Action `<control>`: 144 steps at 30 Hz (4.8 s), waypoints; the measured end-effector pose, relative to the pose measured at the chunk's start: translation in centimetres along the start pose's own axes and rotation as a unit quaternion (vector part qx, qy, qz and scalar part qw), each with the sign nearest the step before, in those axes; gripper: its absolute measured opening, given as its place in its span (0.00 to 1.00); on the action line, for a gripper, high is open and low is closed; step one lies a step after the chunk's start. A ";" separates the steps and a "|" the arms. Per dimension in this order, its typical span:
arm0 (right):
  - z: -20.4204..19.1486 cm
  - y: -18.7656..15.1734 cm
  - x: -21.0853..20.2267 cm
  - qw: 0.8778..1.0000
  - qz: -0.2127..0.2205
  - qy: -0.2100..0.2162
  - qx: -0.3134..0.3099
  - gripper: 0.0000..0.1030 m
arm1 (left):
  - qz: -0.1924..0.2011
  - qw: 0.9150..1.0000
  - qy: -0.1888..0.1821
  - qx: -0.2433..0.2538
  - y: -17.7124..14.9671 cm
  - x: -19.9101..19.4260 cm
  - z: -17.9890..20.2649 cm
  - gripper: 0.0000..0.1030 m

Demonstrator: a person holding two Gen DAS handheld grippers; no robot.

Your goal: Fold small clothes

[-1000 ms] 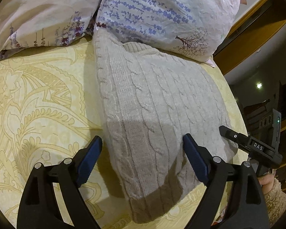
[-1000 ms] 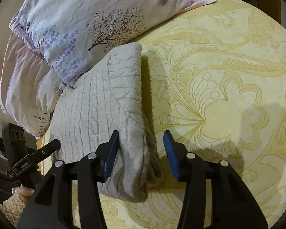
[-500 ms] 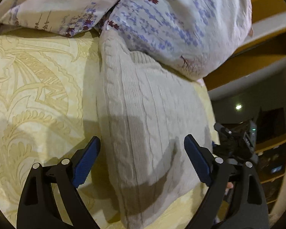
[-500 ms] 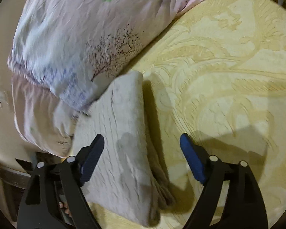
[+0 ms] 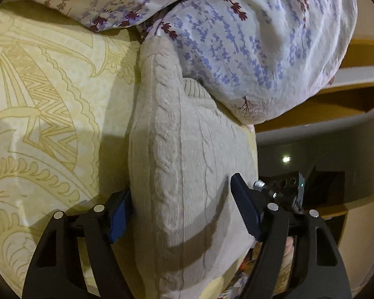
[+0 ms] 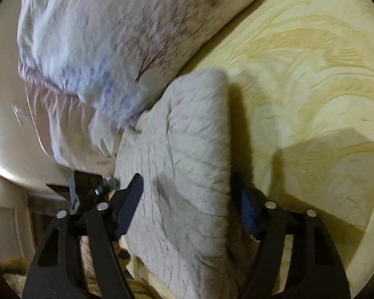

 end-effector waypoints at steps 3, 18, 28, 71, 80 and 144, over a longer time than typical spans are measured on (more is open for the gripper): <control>-0.2 -1.1 1.2 1.000 -0.022 0.012 0.014 0.38 | 0.003 1.000 0.000 0.000 0.0 -0.2 -0.4 0.55; -10.2 -5.4 4.9 0.996 -0.020 0.069 -0.049 0.29 | 0.054 0.998 -0.030 -0.004 2.5 -12.2 -3.6 0.40; -8.6 -8.6 9.2 0.999 -0.001 -0.014 -0.034 0.44 | 0.072 0.994 0.073 0.031 3.1 -11.8 -9.0 0.57; -13.6 -14.8 2.7 0.926 0.082 -0.120 -0.347 0.28 | 0.117 0.940 0.228 0.224 -5.1 -14.9 -5.8 0.82; -10.4 -17.5 2.7 0.934 0.049 -0.159 -0.318 0.27 | 0.117 0.932 0.267 0.215 -7.4 -16.5 -6.1 0.84; -8.6 -20.6 2.9 0.883 0.088 -0.310 -0.341 0.98 | 0.117 0.879 0.399 0.233 -10.5 -18.2 -6.8 0.99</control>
Point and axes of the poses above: each gripper's, at about its wrist camera, not at the fingertips, and x roughly the way its jaws point, z to its right, y to its top, the point moved 7 cm from there along x, roughly the way its jaws point, and after that the axes turned 13 degrees about z, right-handed, at the moved point
